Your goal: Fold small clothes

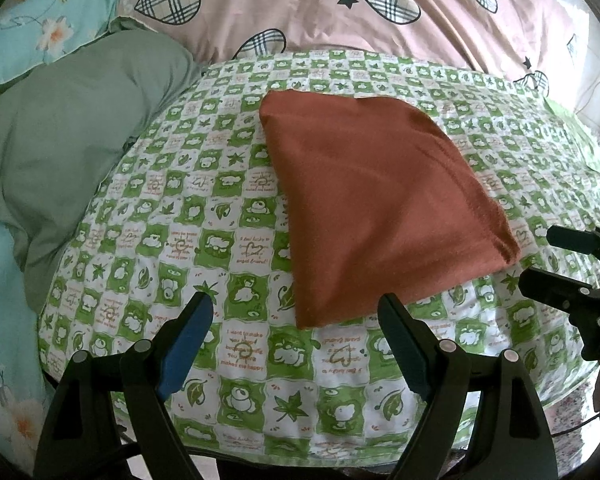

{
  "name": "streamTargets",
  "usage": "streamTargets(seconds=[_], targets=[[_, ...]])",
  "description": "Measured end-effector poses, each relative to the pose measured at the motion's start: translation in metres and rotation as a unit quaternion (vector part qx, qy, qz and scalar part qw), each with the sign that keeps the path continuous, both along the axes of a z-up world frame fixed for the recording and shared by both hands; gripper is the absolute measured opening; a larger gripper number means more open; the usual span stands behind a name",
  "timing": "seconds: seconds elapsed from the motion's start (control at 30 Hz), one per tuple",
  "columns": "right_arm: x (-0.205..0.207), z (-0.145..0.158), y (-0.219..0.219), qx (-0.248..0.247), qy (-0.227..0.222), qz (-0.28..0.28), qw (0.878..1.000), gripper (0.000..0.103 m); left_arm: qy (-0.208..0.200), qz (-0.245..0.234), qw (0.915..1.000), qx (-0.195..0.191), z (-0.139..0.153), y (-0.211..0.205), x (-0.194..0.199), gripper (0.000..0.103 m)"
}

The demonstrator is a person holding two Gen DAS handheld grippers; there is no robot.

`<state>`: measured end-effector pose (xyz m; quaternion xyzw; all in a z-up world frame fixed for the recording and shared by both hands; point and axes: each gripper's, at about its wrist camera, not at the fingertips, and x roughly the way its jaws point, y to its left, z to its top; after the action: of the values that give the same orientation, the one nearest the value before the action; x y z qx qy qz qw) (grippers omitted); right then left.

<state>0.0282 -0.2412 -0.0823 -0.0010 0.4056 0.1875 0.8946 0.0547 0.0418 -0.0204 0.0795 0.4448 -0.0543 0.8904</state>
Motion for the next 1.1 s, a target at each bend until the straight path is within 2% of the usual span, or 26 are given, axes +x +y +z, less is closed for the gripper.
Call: streamTargets(seconds=[1.1], targets=[[0.0050, 0.0013, 0.0017, 0.003, -0.004, -0.002, 1.000, 0.098, -0.007, -0.006, 1.0000, 0.002, 0.0042, -0.0077, 0.0007, 0.085]])
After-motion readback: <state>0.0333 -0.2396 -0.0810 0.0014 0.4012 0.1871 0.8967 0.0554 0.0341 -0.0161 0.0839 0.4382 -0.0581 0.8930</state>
